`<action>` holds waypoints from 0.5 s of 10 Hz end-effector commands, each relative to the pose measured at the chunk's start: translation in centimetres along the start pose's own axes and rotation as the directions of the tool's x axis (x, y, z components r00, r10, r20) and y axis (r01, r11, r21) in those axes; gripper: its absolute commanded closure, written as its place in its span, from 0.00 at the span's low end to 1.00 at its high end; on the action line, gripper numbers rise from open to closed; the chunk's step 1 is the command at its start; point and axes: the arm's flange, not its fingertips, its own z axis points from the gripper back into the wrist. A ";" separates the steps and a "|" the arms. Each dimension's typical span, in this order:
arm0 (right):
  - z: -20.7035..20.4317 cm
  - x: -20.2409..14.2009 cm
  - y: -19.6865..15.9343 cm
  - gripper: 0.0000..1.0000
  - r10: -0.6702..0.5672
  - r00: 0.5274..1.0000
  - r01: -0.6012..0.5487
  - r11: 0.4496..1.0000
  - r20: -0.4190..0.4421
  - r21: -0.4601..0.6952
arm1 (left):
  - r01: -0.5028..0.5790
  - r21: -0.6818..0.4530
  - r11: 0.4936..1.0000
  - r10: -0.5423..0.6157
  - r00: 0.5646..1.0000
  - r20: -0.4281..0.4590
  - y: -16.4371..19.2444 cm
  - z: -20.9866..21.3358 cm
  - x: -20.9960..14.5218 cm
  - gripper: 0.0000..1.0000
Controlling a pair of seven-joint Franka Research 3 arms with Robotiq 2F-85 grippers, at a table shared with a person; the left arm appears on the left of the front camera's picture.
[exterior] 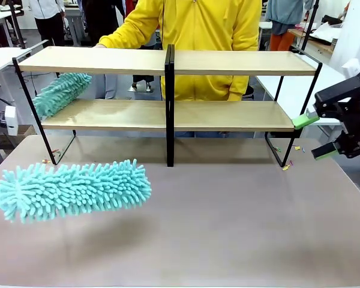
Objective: Clean the shelves.
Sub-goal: Place the Duster on the table.
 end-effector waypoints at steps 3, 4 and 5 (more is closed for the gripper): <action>0.2 0.5 0.0 0.00 0.015 1.000 -0.015 1.000 -0.001 0.022 | 0.142 0.113 0.983 -0.129 0.986 -0.108 7.0 1.5 6.2 0.88; 0.2 0.5 0.0 0.00 0.015 1.000 -0.015 1.000 -0.001 0.022 | 0.126 0.117 0.985 -0.116 0.989 -0.091 8.7 1.6 7.3 0.88; 0.2 0.5 0.0 0.00 0.015 1.000 -0.015 1.000 -0.001 0.022 | 0.097 0.118 0.988 -0.087 0.993 -0.083 9.6 1.7 7.8 0.88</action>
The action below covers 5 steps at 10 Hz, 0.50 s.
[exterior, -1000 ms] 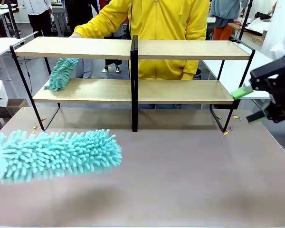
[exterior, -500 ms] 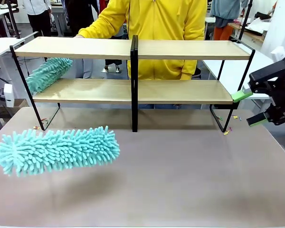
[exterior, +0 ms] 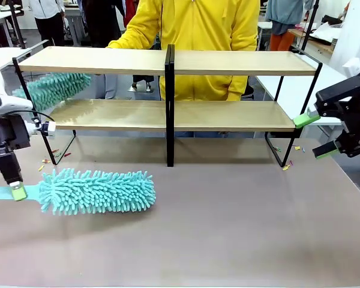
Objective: Clean the shelves.
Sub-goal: Place the Duster on the table.
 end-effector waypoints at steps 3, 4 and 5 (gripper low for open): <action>0.0 0.3 0.2 0.00 0.016 1.000 -0.016 1.000 -0.007 0.026 | 0.000 -0.030 1.000 0.000 1.000 -0.003 0.9 0.4 0.3 0.88; 0.0 0.3 0.2 0.00 0.016 1.000 -0.016 1.000 -0.007 0.026 | -0.001 -0.023 1.000 0.001 1.000 -0.008 0.9 0.4 0.2 0.88; 0.0 0.3 0.2 0.00 0.016 1.000 -0.016 1.000 -0.007 0.026 | 0.007 -0.020 1.000 -0.007 1.000 -0.006 0.8 0.4 0.2 0.88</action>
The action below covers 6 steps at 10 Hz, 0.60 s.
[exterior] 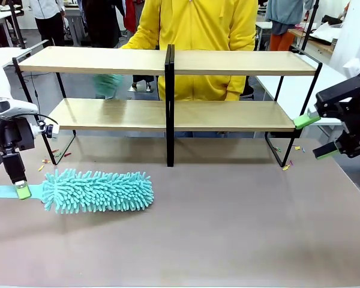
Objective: Clean the shelves.
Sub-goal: Place the Duster on the table.
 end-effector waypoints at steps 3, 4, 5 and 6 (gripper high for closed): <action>0.0 0.0 0.0 0.00 0.000 1.000 0.000 1.000 -0.001 0.000 | 0.003 0.032 0.999 -0.004 0.999 0.033 -0.8 0.4 -0.6 0.30; -0.7 0.3 -0.5 0.00 -0.023 0.998 0.021 0.999 -0.060 -0.026 | -0.016 0.061 0.998 0.010 0.996 0.094 -1.0 1.0 -1.1 0.00; -1.0 0.6 -0.7 0.00 -0.021 0.997 0.020 1.000 -0.075 -0.019 | -0.024 0.068 0.997 0.015 0.991 0.131 -1.0 1.4 -1.7 0.00; -1.0 0.7 -0.7 0.00 -0.023 0.997 0.021 1.000 -0.076 -0.022 | -0.049 0.077 0.996 0.035 0.985 0.170 -1.0 1.9 -2.5 0.00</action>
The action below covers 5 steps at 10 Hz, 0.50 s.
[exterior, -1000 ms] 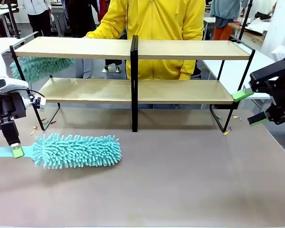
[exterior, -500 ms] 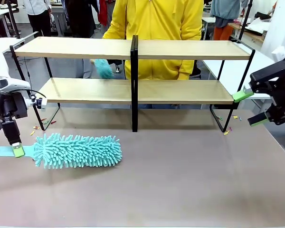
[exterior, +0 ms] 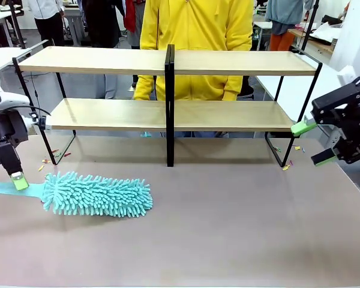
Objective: Clean the shelves.
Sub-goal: Place the Duster on the table.
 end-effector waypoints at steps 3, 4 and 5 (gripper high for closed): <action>-0.2 1.1 -0.6 0.00 -0.038 0.999 0.038 0.999 -0.036 -0.002 | -0.066 -0.048 0.997 0.079 0.926 0.368 -1.6 1.7 -2.9 0.00; -0.6 1.4 -0.6 0.00 -0.020 0.999 0.020 1.000 -0.051 0.011 | -0.186 -0.056 0.981 0.187 0.823 0.536 -1.3 1.9 -3.3 0.00; -0.8 1.4 -0.4 0.00 -0.002 0.998 0.002 1.000 -0.061 0.009 | -0.303 -0.050 0.952 0.255 0.690 0.677 -0.7 2.1 -3.7 0.00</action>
